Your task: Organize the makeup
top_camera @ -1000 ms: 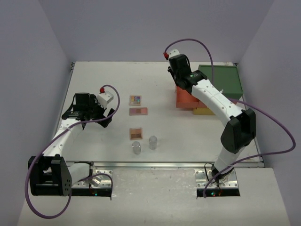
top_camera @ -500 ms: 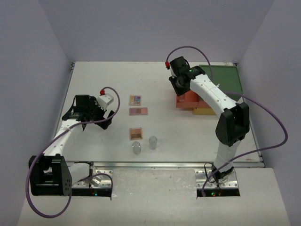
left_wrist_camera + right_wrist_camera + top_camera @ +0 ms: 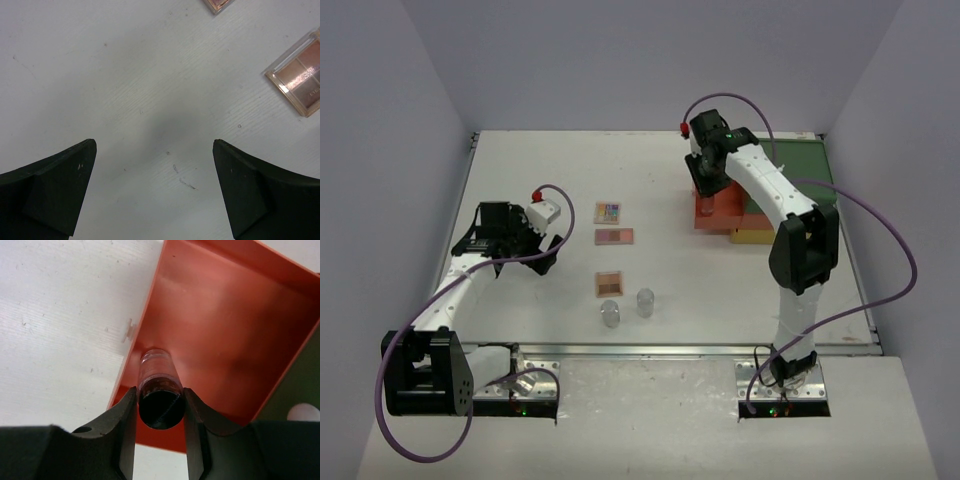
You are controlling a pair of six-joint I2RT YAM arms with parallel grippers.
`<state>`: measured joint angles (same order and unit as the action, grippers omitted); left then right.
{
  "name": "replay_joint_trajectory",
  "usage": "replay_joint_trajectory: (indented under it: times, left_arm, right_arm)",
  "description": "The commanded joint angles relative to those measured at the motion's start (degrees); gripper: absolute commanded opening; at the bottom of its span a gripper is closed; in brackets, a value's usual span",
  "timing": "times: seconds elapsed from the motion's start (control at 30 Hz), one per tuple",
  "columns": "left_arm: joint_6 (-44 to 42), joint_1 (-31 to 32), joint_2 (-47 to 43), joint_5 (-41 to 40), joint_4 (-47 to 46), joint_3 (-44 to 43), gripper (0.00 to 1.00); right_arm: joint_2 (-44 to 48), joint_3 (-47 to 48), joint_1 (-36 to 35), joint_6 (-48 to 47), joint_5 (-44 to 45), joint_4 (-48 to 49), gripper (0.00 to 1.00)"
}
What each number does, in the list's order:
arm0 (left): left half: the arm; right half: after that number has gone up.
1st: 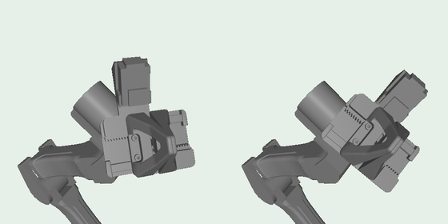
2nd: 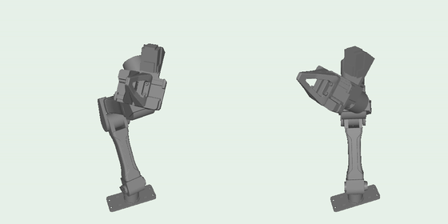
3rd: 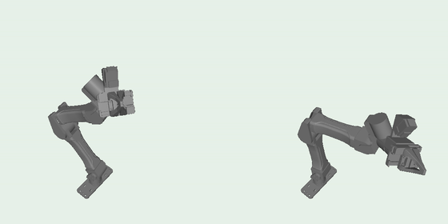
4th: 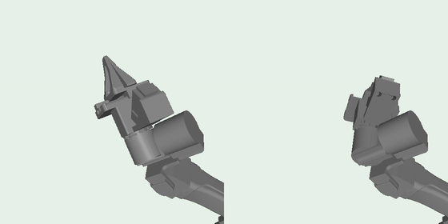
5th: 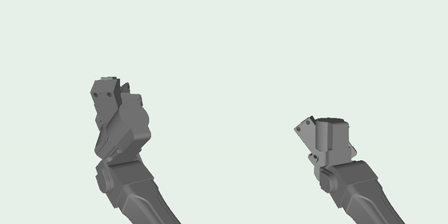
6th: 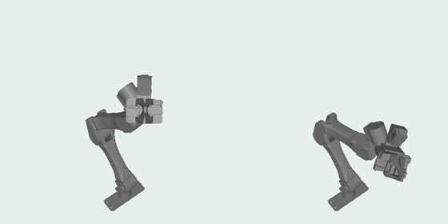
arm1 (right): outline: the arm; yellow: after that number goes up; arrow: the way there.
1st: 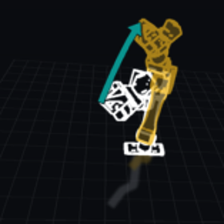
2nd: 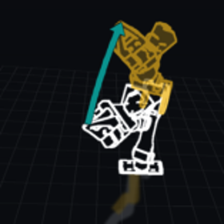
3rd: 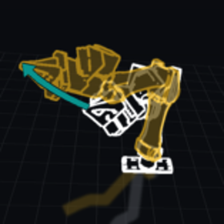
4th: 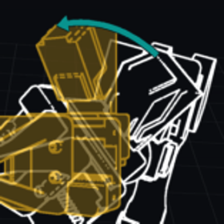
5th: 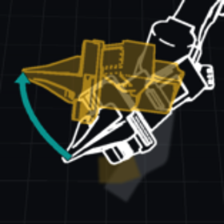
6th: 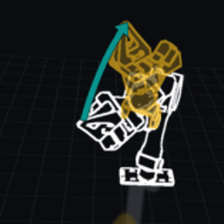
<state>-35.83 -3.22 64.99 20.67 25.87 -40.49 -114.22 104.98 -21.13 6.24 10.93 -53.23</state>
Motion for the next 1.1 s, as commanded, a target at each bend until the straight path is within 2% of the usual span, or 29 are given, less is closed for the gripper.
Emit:
replay_joint_trajectory:
  times: [0.0, 0.27, 0.47, 0.53, 0.6, 0.63, 0.67, 0.7, 0.73, 0.77, 0.9, 1.07]
  left_arm:
    - [-1.31, -0.96, -0.04, 1.26, -1.30, -0.55, 1.00]
    - [-1.43, -1.17, -0.20, 1.39, -0.82, -0.74, 1.00]
    - [-1.68, -1.33, -0.22, 1.33, -0.82, -0.73, 1.00]
    - [-1.70, -1.35, -0.22, 1.31, -0.88, -0.73, 1.00]
    - [-1.78, -1.35, -0.22, 1.31, -0.85, -0.73, 1.00]
    - [-1.82, -1.37, -0.22, 1.31, -0.91, -0.69, 1.00]
    - [-1.93, -1.42, -0.22, 1.31, -0.91, -0.59, 1.00]
    - [-1.99, -1.50, -0.22, 1.38, -0.98, -0.45, 1.00]
    - [-2.04, -1.60, -0.22, 1.47, -1.07, -0.31, 1.00]
    - [-2.10, -1.55, -0.05, 1.54, -1.08, -0.24, 1.00]
    - [-2.40, -1.62, 0.58, 1.66, -1.08, -0.48, 1.00]
    - [-2.75, -1.87, 0.93, 1.48, -0.46, -1.88, 1.00]
  right_arm:
    - [-1.82, 4.08, 0.67, 0.31, -0.67, -0.25, 0.36]
    - [-5.33, 9.42, 1.69, -0.26, 0.94, -0.21, 0.43]
    - [-7.23, 11.92, 1.95, -1.61, 1.65, -0.14, 0.62]
    - [-8.05, 12.72, 1.97, -2.00, 2.31, -0.12, 0.61]
    - [-8.56, 13.23, 1.97, -2.02, 2.81, -0.12, 0.59]
    - [-8.43, 13.10, 1.97, -1.87, 2.85, -0.12, 0.51]
    - [-8.05, 12.72, 1.97, -1.44, 2.80, -0.12, 0.30]
    - [-7.50, 11.64, 1.97, -0.94, 2.61, 0.33, 0.17]
    - [-6.87, 10.29, 1.97, -0.41, 2.37, 0.96, 0.07]
    - [-5.73, 8.41, 1.97, -0.07, 1.72, 1.98, 0.03]
    - [-1.62, 3.75, 1.97, 0.26, 1.75, 5.77, 0.00]
    - [-0.30, 4.02, 1.97, -1.51, 4.74, 8.77, 0.00]
